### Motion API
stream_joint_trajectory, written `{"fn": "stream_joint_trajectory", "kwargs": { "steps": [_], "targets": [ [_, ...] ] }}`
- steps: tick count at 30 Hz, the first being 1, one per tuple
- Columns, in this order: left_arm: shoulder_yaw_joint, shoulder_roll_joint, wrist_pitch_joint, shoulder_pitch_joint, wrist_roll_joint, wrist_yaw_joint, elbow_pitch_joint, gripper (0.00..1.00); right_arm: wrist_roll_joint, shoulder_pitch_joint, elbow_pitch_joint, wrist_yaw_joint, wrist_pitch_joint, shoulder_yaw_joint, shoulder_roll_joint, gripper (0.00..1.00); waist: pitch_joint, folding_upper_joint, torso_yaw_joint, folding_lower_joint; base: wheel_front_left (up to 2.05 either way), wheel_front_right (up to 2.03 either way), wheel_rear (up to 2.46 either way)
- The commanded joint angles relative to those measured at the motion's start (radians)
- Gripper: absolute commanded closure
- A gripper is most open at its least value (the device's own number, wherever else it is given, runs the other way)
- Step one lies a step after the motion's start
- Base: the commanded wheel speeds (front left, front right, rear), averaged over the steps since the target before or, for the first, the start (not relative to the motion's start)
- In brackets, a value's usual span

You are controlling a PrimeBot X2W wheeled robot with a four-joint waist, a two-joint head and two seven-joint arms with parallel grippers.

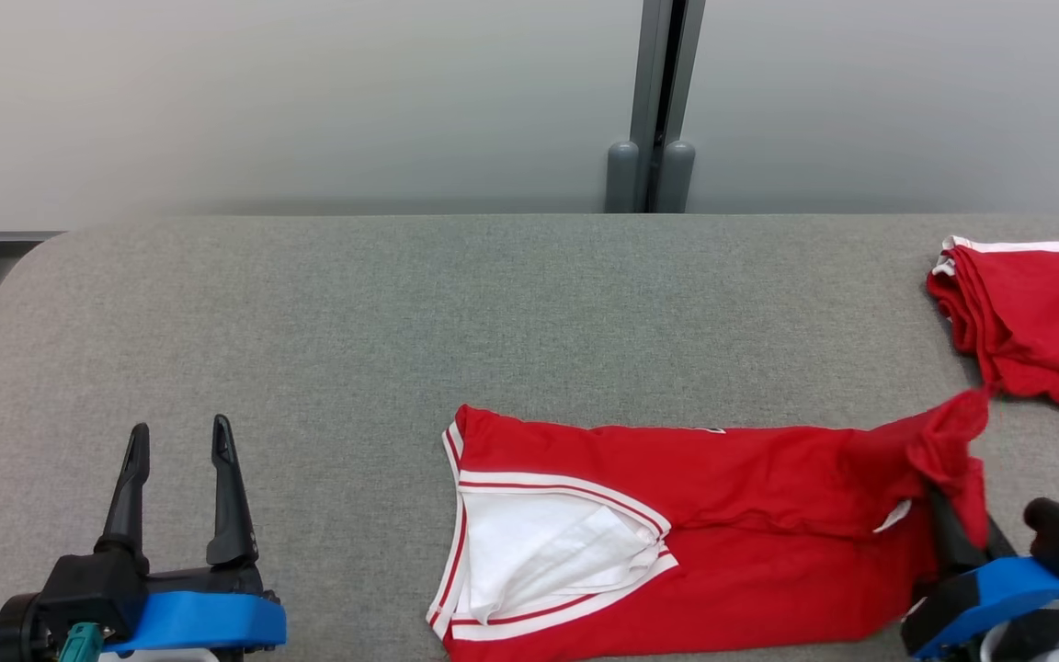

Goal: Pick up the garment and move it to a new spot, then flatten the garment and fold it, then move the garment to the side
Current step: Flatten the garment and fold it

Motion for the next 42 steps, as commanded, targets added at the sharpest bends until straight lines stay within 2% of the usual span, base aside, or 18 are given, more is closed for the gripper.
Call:
{"fn": "stream_joint_trajectory", "kwargs": {
  "steps": [1, 7, 12, 20, 23, 31, 32, 33, 38, 42],
  "targets": [
    [0.005, -0.002, -0.005, 0.006, 0.007, -0.004, 0.002, 0.00, -0.010, 0.021, -0.028, 0.000, 0.010, 0.022, 0.013, 1.00, -0.001, 0.0000, 0.001, 0.0000, 0.00, 0.00, 0.00],
    [0.007, -0.003, -0.005, 0.002, 0.008, -0.011, 0.006, 0.00, -0.005, 0.044, -0.126, 0.000, 0.053, 0.147, 0.061, 1.00, -0.003, 0.0000, 0.007, 0.0000, 0.00, 0.00, 0.00],
    [0.003, -0.004, -0.005, -0.013, 0.013, -0.015, 0.011, 0.00, 0.001, 0.004, -0.139, 0.000, 0.064, 0.259, 0.093, 1.00, 0.003, 0.0000, 0.015, 0.0000, 0.00, 0.00, 0.00],
    [-0.019, -0.004, -0.005, -0.035, 0.007, -0.016, 0.010, 0.00, 0.017, -0.094, -0.066, 0.000, 0.043, 0.433, 0.125, 1.00, 0.019, 0.0000, 0.040, 0.0000, 0.00, 0.00, 0.00],
    [-0.027, -0.004, -0.005, -0.049, 0.002, -0.016, 0.013, 0.00, 0.059, -0.132, -0.031, 0.000, 0.030, 0.499, 0.127, 1.00, 0.028, 0.0000, 0.052, 0.0000, 0.00, 0.00, 0.00],
    [-0.041, -0.004, -0.005, -0.070, -0.008, -0.010, 0.014, 0.00, 0.145, -0.220, 0.072, 0.000, -0.022, 0.604, 0.126, 1.00, 0.054, 0.0000, 0.074, 0.0000, 0.00, 0.00, 0.00],
    [-0.043, -0.004, -0.005, -0.071, -0.010, -0.010, 0.015, 0.00, 0.157, -0.227, 0.084, 0.000, -0.031, 0.618, 0.126, 0.81, 0.057, 0.0000, 0.077, 0.0000, 0.00, 0.00, 0.00],
    [-0.044, -0.004, -0.005, -0.073, -0.011, -0.009, 0.016, 0.00, 0.169, -0.233, 0.093, 0.000, -0.036, 0.632, 0.127, 0.00, 0.059, 0.0000, 0.078, 0.0000, 0.00, 0.00, 0.00],
    [-0.037, -0.004, -0.005, -0.073, -0.014, -0.003, 0.018, 0.00, 0.189, -0.253, 0.134, 0.000, -0.068, 0.664, 0.126, 0.00, 0.057, 0.0000, 0.065, 0.0000, 0.00, 0.00, 0.00],
    [-0.036, -0.004, -0.005, -0.061, -0.017, 0.001, 0.022, 0.00, 0.159, -0.264, 0.134, 0.000, -0.099, 0.635, 0.125, 0.00, 0.042, 0.0000, 0.042, 0.0000, 0.00, 0.00, 0.00]
  ]
}}
